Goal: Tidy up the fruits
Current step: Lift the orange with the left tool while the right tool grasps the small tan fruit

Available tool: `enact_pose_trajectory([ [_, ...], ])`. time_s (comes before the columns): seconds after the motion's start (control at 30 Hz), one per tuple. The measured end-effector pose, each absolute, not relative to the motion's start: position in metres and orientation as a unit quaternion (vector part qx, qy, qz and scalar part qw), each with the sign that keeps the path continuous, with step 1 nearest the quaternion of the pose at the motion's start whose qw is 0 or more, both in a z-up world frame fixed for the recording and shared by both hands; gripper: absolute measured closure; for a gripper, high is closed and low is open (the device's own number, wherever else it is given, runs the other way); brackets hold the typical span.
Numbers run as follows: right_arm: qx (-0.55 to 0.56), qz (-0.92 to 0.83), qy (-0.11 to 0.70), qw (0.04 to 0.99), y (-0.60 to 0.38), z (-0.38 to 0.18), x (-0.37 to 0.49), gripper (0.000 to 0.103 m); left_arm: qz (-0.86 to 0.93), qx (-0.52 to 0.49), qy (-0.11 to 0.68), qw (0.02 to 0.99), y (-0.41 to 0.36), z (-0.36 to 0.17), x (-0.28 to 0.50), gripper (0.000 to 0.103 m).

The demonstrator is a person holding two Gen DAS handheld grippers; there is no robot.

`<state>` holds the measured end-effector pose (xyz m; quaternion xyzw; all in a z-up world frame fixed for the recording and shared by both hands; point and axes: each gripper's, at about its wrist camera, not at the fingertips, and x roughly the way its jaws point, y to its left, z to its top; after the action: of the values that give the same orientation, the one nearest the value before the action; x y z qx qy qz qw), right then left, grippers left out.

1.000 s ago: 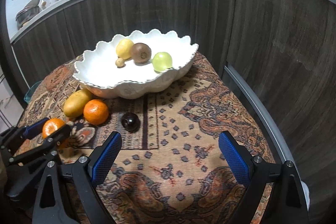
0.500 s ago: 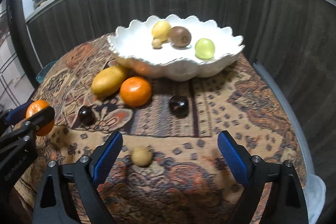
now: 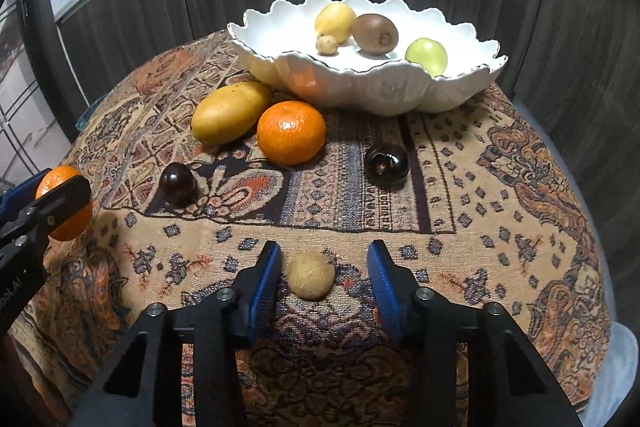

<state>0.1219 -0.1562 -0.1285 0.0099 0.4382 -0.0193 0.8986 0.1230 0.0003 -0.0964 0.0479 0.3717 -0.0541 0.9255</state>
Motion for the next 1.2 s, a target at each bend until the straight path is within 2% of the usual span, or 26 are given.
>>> enact_pose_trajectory([
  [0.07, 0.009, -0.014, 0.438, 0.899, -0.154, -0.128, 0.122, 0.067, -0.054, 0.045, 0.371, 0.926, 0.001, -0.096, 0.123, 0.058],
  [0.23, 0.006, -0.008, 0.438, 0.899, -0.153, -0.127, 0.121, 0.077, -0.056, 0.044, 0.372, 0.926, -0.001, -0.095, 0.124, 0.058],
  [0.47, 0.02, -0.004, 0.432, 0.902, -0.157, -0.124, 0.117, 0.078, -0.059, 0.047, 0.369, 0.927, -0.006, -0.09, 0.122, 0.058],
  [1.2, 0.027, -0.019, 0.366, 0.93, -0.188, -0.057, 0.111, 0.078, -0.085, 0.055, 0.337, 0.936, -0.039, -0.05, 0.128, 0.058],
])
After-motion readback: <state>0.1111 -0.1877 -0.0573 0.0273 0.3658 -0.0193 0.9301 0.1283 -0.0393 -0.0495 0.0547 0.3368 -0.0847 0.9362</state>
